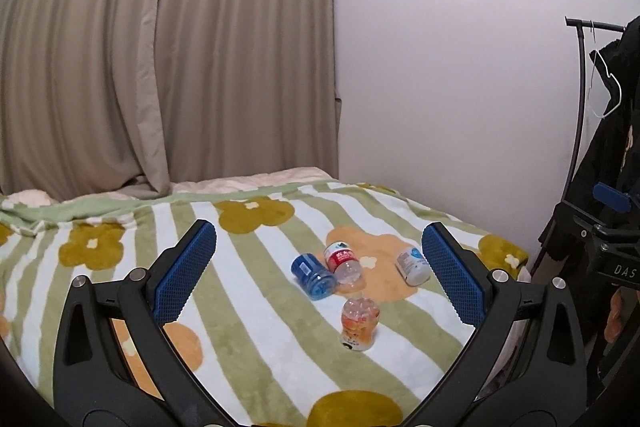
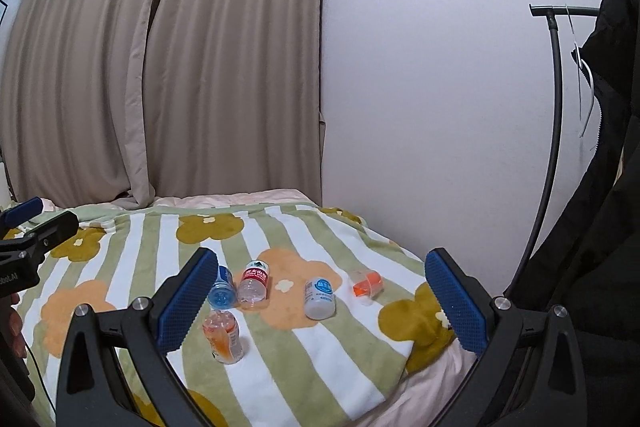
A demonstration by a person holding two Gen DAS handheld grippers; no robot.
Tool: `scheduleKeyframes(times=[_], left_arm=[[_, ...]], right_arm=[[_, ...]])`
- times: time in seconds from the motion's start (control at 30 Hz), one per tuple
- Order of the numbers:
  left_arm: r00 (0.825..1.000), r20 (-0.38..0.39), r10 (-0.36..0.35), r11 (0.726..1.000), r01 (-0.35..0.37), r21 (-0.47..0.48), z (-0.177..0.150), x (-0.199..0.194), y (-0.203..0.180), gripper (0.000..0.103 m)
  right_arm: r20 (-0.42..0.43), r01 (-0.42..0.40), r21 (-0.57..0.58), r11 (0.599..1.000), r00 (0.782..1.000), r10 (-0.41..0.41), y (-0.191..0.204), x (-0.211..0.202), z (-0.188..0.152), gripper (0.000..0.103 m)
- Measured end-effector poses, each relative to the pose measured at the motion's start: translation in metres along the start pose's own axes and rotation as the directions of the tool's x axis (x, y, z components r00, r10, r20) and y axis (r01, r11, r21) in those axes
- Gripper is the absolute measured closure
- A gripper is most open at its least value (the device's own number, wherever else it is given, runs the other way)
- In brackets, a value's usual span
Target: Flip cup upside down
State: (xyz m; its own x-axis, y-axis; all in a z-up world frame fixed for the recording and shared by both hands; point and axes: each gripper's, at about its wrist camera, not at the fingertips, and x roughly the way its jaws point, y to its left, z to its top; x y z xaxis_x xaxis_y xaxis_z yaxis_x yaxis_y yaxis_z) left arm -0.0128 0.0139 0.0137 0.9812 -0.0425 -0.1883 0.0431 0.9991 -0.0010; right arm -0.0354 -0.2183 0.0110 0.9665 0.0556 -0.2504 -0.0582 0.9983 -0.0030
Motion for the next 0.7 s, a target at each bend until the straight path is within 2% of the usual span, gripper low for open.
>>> scheduleKeyframes(times=[0.7], left_arm=[[1.000,-0.004,-0.009,1.000,0.009,0.022,0.0036,0.0027,-0.0006,0.000]], right_arm=[[-0.009,0.002,0.008,1.000,1.000,-0.002,-0.0001,0.0021,0.0019,0.000]])
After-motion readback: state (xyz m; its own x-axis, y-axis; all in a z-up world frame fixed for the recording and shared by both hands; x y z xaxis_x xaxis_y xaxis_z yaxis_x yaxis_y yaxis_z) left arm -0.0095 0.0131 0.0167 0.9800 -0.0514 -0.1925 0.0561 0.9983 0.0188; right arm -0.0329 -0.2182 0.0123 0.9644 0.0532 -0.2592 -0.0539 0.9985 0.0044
